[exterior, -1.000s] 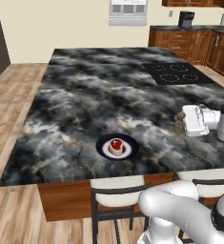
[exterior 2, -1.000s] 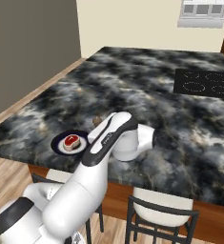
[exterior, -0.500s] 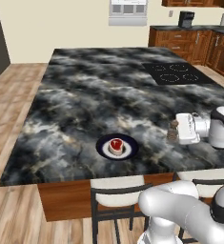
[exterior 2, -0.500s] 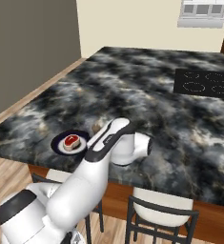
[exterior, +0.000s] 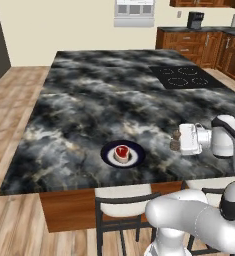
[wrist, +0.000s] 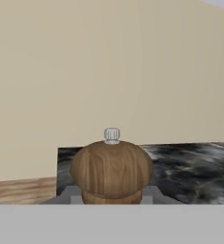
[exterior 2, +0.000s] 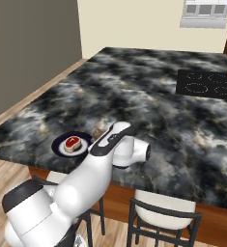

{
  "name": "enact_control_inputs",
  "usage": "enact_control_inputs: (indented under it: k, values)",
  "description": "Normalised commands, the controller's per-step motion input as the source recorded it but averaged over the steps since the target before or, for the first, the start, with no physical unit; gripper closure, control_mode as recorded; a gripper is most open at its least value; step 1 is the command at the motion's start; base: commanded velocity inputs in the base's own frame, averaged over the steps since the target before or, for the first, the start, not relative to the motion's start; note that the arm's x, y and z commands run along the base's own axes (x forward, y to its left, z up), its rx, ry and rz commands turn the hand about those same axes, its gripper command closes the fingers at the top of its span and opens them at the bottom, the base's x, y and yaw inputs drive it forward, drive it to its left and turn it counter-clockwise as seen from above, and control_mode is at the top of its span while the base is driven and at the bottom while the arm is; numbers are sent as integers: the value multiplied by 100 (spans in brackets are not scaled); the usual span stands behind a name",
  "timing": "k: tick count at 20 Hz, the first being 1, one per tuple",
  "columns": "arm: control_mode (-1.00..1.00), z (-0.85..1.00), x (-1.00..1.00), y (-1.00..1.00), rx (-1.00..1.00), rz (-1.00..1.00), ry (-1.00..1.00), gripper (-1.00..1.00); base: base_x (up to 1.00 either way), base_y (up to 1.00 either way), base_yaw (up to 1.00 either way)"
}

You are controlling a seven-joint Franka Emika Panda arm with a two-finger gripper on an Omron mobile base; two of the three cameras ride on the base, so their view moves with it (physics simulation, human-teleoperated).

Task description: Retrieve the shaker from the cabinet and place it next the steak on a plate on the dining table.

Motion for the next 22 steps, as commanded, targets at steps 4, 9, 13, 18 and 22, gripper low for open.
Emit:
enact_control_inputs:
  k: [4,9,13,18,22]
  values:
    - [-100,-27,26,3,0,0,1,100,0,0,0]
    - [-100,-22,20,7,0,0,2,100,0,0,0]
    - [-100,-18,18,0,0,0,5,100,0,0,0]
    - [-100,-20,13,1,0,0,7,100,0,0,0]
    - [-100,-22,11,3,0,0,1,100,0,0,0]
